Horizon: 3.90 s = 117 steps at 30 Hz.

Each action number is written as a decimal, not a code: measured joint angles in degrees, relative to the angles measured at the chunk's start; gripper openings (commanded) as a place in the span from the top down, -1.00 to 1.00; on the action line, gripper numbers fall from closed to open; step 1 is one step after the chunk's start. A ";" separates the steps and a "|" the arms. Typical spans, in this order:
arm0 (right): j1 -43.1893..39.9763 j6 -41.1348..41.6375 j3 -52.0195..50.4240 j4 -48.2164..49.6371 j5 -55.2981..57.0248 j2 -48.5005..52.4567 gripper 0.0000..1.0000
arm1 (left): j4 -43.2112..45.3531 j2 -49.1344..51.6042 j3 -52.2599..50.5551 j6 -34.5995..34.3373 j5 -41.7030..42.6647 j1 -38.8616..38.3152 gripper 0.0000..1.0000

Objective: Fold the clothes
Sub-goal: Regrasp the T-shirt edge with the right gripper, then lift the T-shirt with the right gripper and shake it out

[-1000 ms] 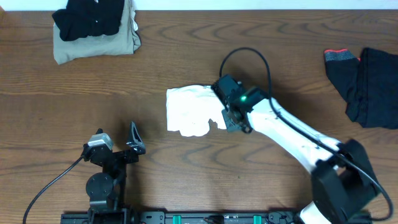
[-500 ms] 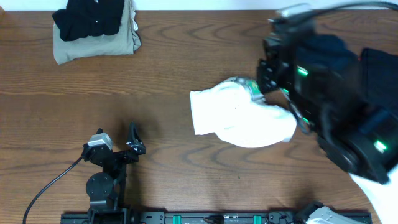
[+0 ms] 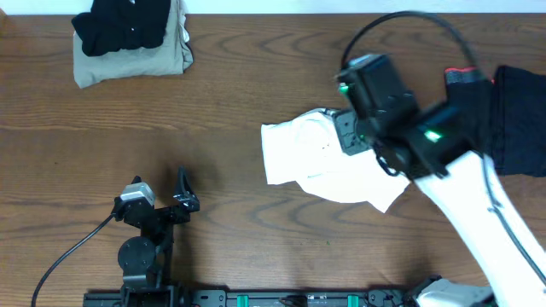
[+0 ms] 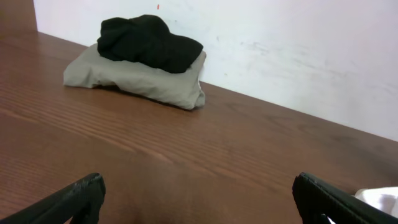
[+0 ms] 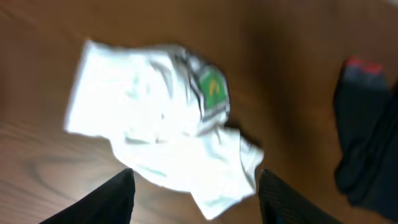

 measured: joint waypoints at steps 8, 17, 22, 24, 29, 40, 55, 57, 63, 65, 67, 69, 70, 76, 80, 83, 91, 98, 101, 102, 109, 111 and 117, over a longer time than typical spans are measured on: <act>-2.01 2.10 -13.49 1.27 -0.55 10.38 -0.27 | -0.02 0.00 0.00 0.00 0.00 0.00 -0.96; -2.27 2.99 -18.99 5.20 -2.60 17.68 -0.18 | -0.02 0.00 0.00 0.00 0.00 0.00 -0.96; -2.25 3.13 -21.55 11.13 -2.75 18.49 -0.18 | 0.00 0.00 0.00 0.00 0.00 0.00 -0.96; -2.27 3.13 -22.58 12.20 -2.86 18.53 -0.18 | 0.00 0.00 0.00 0.00 0.00 0.00 -0.96; -2.27 3.13 -25.68 15.63 -2.97 18.53 -0.17 | -0.02 0.00 0.00 0.00 0.00 0.00 -0.96; -2.27 3.58 -30.69 21.53 0.02 18.58 0.71 | -0.02 0.00 0.00 0.00 0.00 0.00 -0.96; -2.23 4.44 -24.44 14.71 1.95 17.68 0.98 | -0.02 0.00 0.00 0.00 0.00 0.00 -0.96; -2.10 4.63 -20.72 13.53 1.92 15.93 0.97 | 0.00 0.00 0.00 0.00 0.00 0.00 -0.96; -1.95 5.20 -8.28 14.56 1.95 6.99 0.98 | 0.00 0.00 0.00 0.00 0.00 0.00 -0.96; -1.92 5.31 -4.85 15.41 1.95 3.89 0.97 | -0.02 0.00 0.00 0.00 0.00 0.00 -0.96; -1.92 5.42 -2.45 16.28 1.73 0.79 0.99 | -0.02 0.00 0.00 0.00 0.00 0.00 -0.96; -1.88 5.42 -1.01 17.27 1.27 -2.08 0.97 | 0.00 0.00 0.00 0.00 0.00 0.00 -0.96; -1.84 5.42 -0.61 17.68 0.92 -3.45 0.97 | 0.00 0.00 0.00 0.00 0.00 0.00 -0.96; -1.84 5.42 -0.33 16.90 -0.33 -9.92 0.97 | 0.00 0.00 0.00 0.00 0.00 0.00 -0.96; -1.84 5.40 -0.33 15.02 -0.72 -10.60 0.97 | -0.02 0.00 0.00 0.00 0.00 0.00 -0.96; -1.84 5.40 -0.33 14.53 -0.92 -10.16 0.97 | 0.00 0.00 0.00 0.00 0.00 0.00 -0.96; -1.84 5.40 -0.33 14.67 -1.99 -9.92 0.97 | 0.00 0.00 0.00 0.00 0.00 0.00 -0.96; -1.84 5.40 -0.33 14.19 -3.61 -9.92 0.97 | 0.00 0.00 0.00 0.00 0.00 0.00 -0.96; -1.84 5.42 -0.33 14.16 -4.90 -9.92 0.97 | 0.00 0.00 0.00 0.00 0.00 0.00 -0.96; -1.84 5.42 -0.33 14.16 -5.40 -9.92 0.97 | 0.00 0.00 0.00 0.00 0.00 0.00 -0.96; -1.84 5.42 -0.33 14.16 -8.37 -9.92 0.96 | 0.98 0.00 0.00 -6.08 4.04 0.04 -0.96; -1.84 5.42 -0.33 14.19 -8.68 -9.92 0.97 | 3.78 0.02 -0.07 -7.85 10.12 0.04 -0.96; -1.84 5.42 -0.33 16.35 -9.05 -9.92 0.96 | 11.17 0.04 3.10 -10.14 28.55 0.04 -0.96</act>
